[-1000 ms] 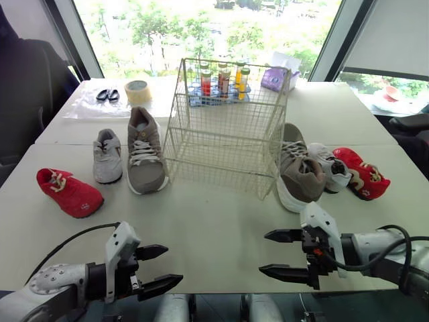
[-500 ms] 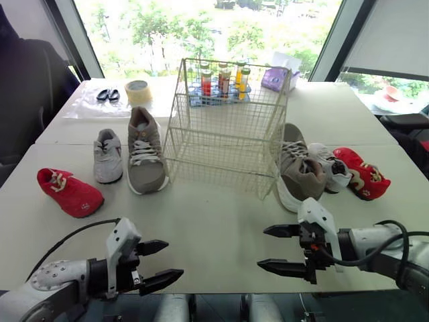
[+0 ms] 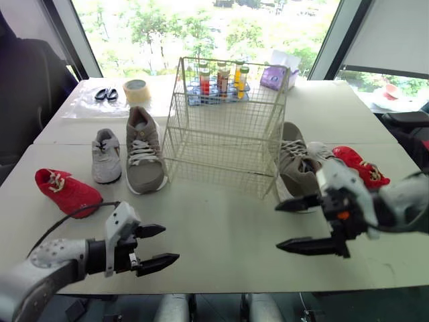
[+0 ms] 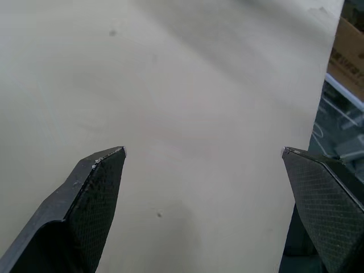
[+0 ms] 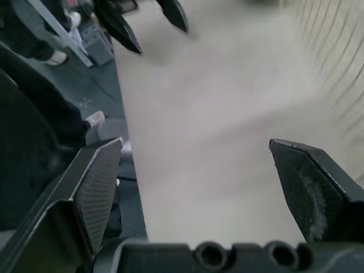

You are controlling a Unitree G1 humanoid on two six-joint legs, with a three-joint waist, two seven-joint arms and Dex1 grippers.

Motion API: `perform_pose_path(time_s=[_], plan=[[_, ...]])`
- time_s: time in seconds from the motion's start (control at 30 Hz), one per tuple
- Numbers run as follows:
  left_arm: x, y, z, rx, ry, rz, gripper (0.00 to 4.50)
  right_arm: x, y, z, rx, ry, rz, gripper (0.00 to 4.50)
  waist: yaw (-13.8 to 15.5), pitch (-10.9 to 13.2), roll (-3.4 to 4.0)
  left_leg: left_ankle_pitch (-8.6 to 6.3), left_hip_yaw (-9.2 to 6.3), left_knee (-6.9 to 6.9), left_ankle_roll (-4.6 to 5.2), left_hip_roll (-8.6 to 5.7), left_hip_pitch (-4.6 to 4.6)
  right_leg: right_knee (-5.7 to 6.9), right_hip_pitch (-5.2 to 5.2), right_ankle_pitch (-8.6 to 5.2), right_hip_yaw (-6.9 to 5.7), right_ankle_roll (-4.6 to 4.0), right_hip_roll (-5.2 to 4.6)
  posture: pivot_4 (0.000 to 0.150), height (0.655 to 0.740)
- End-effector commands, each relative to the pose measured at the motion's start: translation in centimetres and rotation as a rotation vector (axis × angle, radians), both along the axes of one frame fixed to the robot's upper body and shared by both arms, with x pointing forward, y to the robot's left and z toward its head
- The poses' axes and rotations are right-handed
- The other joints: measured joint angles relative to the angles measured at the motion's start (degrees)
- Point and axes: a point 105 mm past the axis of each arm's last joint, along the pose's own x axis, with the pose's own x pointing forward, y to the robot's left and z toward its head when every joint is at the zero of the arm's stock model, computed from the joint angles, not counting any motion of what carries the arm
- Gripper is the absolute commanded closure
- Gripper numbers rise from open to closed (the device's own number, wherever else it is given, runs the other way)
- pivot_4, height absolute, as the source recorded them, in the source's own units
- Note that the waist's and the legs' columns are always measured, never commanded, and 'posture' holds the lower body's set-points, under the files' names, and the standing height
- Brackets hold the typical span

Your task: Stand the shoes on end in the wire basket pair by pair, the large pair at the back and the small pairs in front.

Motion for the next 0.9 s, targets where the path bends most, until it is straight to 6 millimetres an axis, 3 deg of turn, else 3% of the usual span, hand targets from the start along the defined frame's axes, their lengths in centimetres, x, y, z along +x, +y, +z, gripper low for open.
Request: perform_pose_path(time_s=[0.03, 0.13, 0.2, 0.37, 0.5, 0.57, 0.63, 0.77, 0.87, 0.9], plan=[[1.5, 0.5, 5.1, -0.003, -0.145, -0.055, 0.00, 2.9, 0.7, 1.8, -0.055, -0.139, -0.013, 0.04, -0.29, 0.02, -0.03, 0.01, 0.01, 0.00, -0.01, 0.00, -0.07, 0.01, -0.10, 0.01, 0.00, -0.01, -0.01, 0.150, 0.6675], [2.1, 0.1, 9.1, -0.022, -0.241, -0.098, 0.00, 5.1, 1.4, 1.6, -0.184, -0.260, 0.039, 0.04, -0.83, 0.08, -0.13, 0.03, 0.04, -0.08, 0.00, -0.02, -0.24, -0.13, -0.17, 0.03, -0.04, -0.02, -0.01, 0.150, 0.6675], [2.1, -0.2, 10.1, -0.025, -0.262, -0.113, 0.00, 5.9, 1.7, 1.4, -0.221, -0.274, 0.066, 0.04, -1.21, 0.08, -0.12, 0.06, 0.14, -0.26, -0.01, -0.16, -0.28, -0.32, 0.07, 0.06, -0.03, 0.03, -0.09, 0.150, 0.6675], [1.3, -0.5, 11.0, -0.042, -0.300, -0.117, 0.00, 8.6, 3.1, 0.2, -0.319, -0.292, 0.084, 0.04, -1.67, 0.16, -0.23, 0.18, 0.58, -0.70, -0.19, -0.26, -0.29, -0.80, -0.11, 0.76, -0.12, 1.36, -0.16, 0.150, 0.6675], [0.0, -2.1, 9.7, -0.210, -0.259, -0.068, 0.00, 10.1, 4.3, -0.3, -0.398, -0.304, 0.107, 0.04, -1.53, 0.25, -0.28, 0.20, 0.60, -0.77, -0.23, -0.10, -0.23, -0.77, -0.12, 0.76, -0.42, 1.39, -0.19, 0.150, 0.6675], [-0.8, -4.2, 7.5, -0.315, -0.182, -0.039, 0.00, 9.8, 4.1, -1.1, -0.455, -0.274, 0.139, 0.04, -1.39, 0.29, -0.24, 0.28, 0.55, -0.73, -0.37, -0.02, -0.25, -0.74, -0.11, 0.82, -0.52, 1.48, -0.17, 0.150, 0.6675], [-2.0, -5.9, 6.1, -0.349, -0.128, -0.037, 0.00, 9.7, 3.9, -1.6, -0.490, -0.257, 0.150, 0.04, -1.10, 0.33, -0.43, 0.28, 0.54, -0.68, -0.38, -0.04, -0.18, -0.72, 0.00, 0.86, -0.53, 1.54, -0.22, 0.150, 0.6675], [-2.7, -7.2, 4.6, -0.337, -0.096, -0.023, 0.00, 10.9, 3.5, -2.3, -0.541, -0.265, 0.113, 0.04, -1.19, 0.33, -0.42, 0.37, 0.41, -0.61, -0.46, -0.04, -0.18, -0.71, 0.09, 1.05, -0.65, 1.74, -0.20, 0.150, 0.6675], [-2.5, -7.2, 4.7, -0.339, -0.107, -0.018, 0.00, 11.5, 3.6, -2.8, -0.567, -0.281, 0.104, 0.85, -1.34, 0.34, -0.40, 0.56, 0.38, -0.62, -0.50, -0.03, 0.00, -0.65, 0.19, 1.15, -0.66, 1.60, -0.14, 0.150, 0.6675], [-2.4, -7.2, 4.8, -0.337, -0.111, -0.018, 0.00, 11.8, 3.6, -3.0, -0.579, -0.289, 0.097, 1.35, -1.33, 0.34, -0.40, 0.62, 0.35, -0.62, -0.54, -0.01, 0.02, -0.61, 0.19, 1.17, -0.68, 1.57, -0.11, 0.150, 0.6675]])
